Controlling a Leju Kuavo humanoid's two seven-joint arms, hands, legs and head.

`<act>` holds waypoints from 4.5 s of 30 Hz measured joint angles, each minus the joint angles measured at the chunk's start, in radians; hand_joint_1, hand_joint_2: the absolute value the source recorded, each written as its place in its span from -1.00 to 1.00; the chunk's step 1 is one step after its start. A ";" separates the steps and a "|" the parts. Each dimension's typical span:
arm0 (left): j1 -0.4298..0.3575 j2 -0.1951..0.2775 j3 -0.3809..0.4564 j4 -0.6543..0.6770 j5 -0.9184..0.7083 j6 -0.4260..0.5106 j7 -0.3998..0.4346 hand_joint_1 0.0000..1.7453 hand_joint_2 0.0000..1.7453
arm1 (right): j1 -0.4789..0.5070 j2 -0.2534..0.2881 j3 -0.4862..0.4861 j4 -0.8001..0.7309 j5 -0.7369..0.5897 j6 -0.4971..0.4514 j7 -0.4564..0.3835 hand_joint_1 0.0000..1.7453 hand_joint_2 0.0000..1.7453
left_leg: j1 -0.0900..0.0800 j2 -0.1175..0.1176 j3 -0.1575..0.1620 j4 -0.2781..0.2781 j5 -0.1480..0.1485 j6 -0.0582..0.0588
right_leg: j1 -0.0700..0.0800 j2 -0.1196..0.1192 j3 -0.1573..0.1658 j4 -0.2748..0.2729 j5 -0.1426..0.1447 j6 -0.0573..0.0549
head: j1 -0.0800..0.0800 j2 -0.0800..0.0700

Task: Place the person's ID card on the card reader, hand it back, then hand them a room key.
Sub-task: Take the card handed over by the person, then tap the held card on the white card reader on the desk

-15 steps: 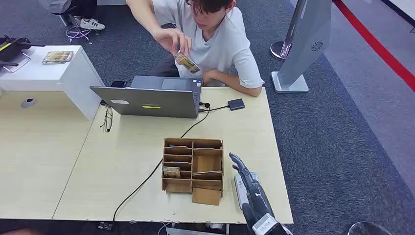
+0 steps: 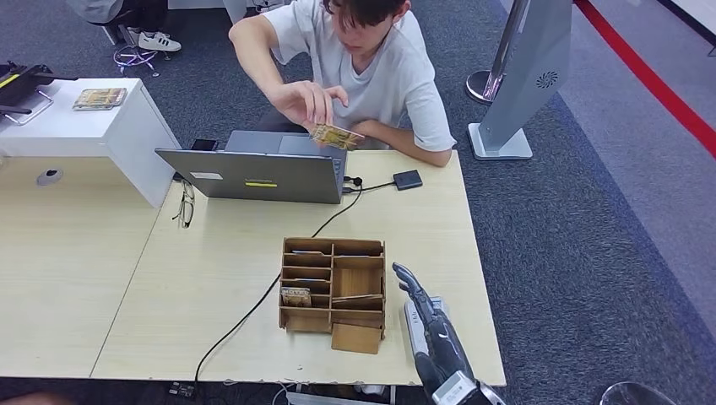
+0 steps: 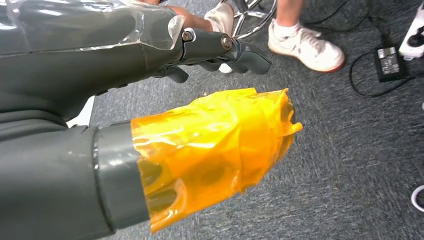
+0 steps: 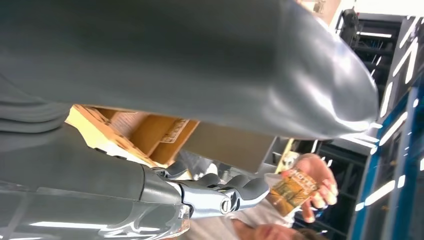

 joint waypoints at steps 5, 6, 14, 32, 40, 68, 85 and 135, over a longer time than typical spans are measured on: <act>-0.026 0.000 0.021 0.027 -0.029 0.009 -0.017 -1.00 -1.00 | -0.031 0.017 0.000 -0.014 0.127 0.028 -0.001 -1.00 1.00 | 0.000 0.000 0.000 0.000 0.000 0.000 | 0.000 0.000 0.000 0.000 0.000 0.000 | 0.000 0.000; -0.030 0.000 0.024 0.032 -0.034 0.010 -0.019 -1.00 -1.00 | -0.038 0.021 0.000 -0.018 0.155 0.032 0.001 -1.00 1.00 | 0.000 0.000 0.000 0.000 0.000 0.000 | 0.000 0.000 0.000 0.000 0.000 0.000 | 0.000 0.000; -0.096 0.010 0.074 0.120 -0.203 0.004 -0.027 -1.00 -1.00 | -0.276 0.047 0.027 -0.020 0.726 -0.013 0.174 -1.00 1.00 | 0.000 0.004 0.001 0.000 0.003 0.000 | 0.000 0.004 -0.001 0.000 0.004 -0.001 | 0.000 0.000; -0.126 0.019 0.117 0.188 -0.314 -0.027 -0.018 -1.00 -1.00 | -0.508 0.088 0.064 0.103 1.015 -0.010 0.371 -1.00 1.00 | 0.000 0.004 0.001 0.000 0.004 0.000 | 0.000 0.004 -0.002 0.000 0.005 -0.001 | 0.000 0.000; -0.127 0.019 0.117 0.190 -0.318 -0.038 -0.006 -1.00 -1.00 | -0.534 0.097 0.069 0.139 1.069 0.003 0.412 -1.00 1.00 | 0.000 0.004 0.000 0.000 0.004 0.000 | 0.000 0.004 -0.002 0.000 0.005 -0.001 | 0.000 0.000; -0.127 0.019 0.116 0.190 -0.318 -0.040 -0.001 -1.00 -1.00 | -0.540 0.101 0.076 0.154 1.075 0.007 0.423 -1.00 1.00 | 0.000 0.004 0.000 0.000 0.004 0.000 | 0.000 0.004 -0.002 0.000 0.005 -0.001 | 0.000 0.000; -0.131 0.020 0.117 0.190 -0.318 -0.036 -0.001 -1.00 -1.00 | -0.541 0.112 0.078 0.158 1.072 0.010 0.418 1.00 1.00 | 0.000 0.004 0.000 0.000 0.004 0.000 | 0.000 0.004 -0.002 0.000 0.005 -0.001 | 0.000 0.000; -0.132 0.021 0.116 0.190 -0.283 -0.042 0.022 -1.00 -1.00 | -0.511 0.116 0.081 0.165 1.031 0.022 0.398 1.00 1.00 | 0.000 0.004 0.000 0.000 0.004 0.000 | 0.000 0.004 -0.002 0.000 0.005 -0.001 | 0.000 0.000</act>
